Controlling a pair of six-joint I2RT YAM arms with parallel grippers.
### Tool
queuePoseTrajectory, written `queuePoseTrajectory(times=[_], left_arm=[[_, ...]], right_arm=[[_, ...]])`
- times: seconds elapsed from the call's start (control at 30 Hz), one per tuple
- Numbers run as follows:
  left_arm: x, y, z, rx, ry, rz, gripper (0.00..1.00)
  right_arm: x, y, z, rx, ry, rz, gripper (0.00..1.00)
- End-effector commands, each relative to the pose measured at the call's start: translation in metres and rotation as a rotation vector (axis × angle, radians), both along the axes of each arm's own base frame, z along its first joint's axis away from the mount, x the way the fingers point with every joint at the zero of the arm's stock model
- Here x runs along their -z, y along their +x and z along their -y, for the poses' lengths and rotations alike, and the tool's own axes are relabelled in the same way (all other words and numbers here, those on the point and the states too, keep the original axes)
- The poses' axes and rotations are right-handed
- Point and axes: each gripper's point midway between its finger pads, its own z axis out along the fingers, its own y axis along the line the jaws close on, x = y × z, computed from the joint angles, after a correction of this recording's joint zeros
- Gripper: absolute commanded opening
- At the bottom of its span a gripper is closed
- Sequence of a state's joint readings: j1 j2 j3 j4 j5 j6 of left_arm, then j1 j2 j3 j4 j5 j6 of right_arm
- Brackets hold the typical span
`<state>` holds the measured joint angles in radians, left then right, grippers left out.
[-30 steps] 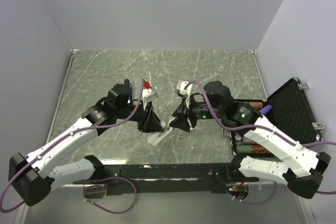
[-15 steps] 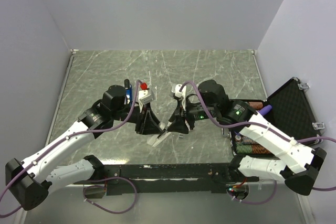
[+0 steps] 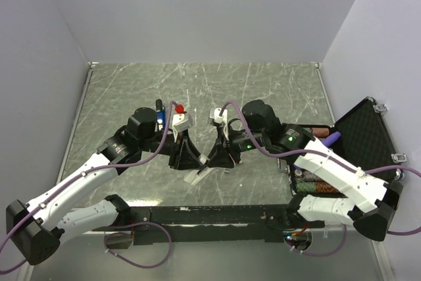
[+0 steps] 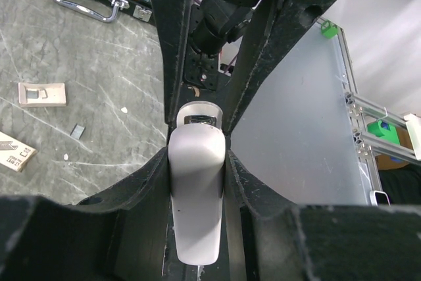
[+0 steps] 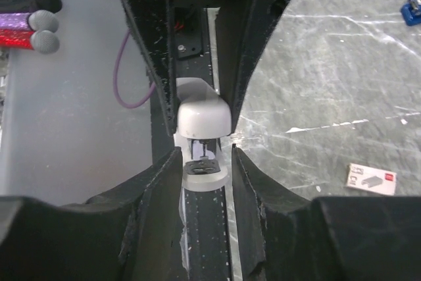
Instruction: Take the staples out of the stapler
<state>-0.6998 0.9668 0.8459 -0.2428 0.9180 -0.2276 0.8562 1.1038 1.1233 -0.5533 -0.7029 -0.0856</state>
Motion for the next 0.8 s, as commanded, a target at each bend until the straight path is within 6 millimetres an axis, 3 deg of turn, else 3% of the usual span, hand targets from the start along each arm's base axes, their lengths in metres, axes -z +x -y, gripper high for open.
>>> queuePoseTrajectory(times=[0.0, 0.2, 0.33, 0.47, 0.77], left_arm=[[-0.02, -0.005, 0.001, 0.031, -0.073, 0.064, 0.01], [-0.023, -0.007, 0.001, 0.039, -0.082, 0.066, 0.0], [-0.025, -0.007, 0.001, 0.037, -0.092, 0.073, 0.01], [-0.032, -0.006, 0.001, 0.024, -0.113, 0.086, 0.01], [-0.071, 0.001, -0.001, -0.068, -0.232, 0.148, 0.01]], right_arm=[[-0.004, -0.006, -0.005, -0.058, 0.045, -0.003, 0.43], [0.005, -0.014, -0.009, -0.108, 0.054, -0.055, 0.37], [0.008, -0.017, -0.01, -0.121, 0.055, -0.071, 0.23], [0.012, -0.021, -0.007, -0.126, 0.061, -0.084, 0.15], [0.027, -0.038, 0.002, -0.115, 0.102, -0.152, 0.1]])
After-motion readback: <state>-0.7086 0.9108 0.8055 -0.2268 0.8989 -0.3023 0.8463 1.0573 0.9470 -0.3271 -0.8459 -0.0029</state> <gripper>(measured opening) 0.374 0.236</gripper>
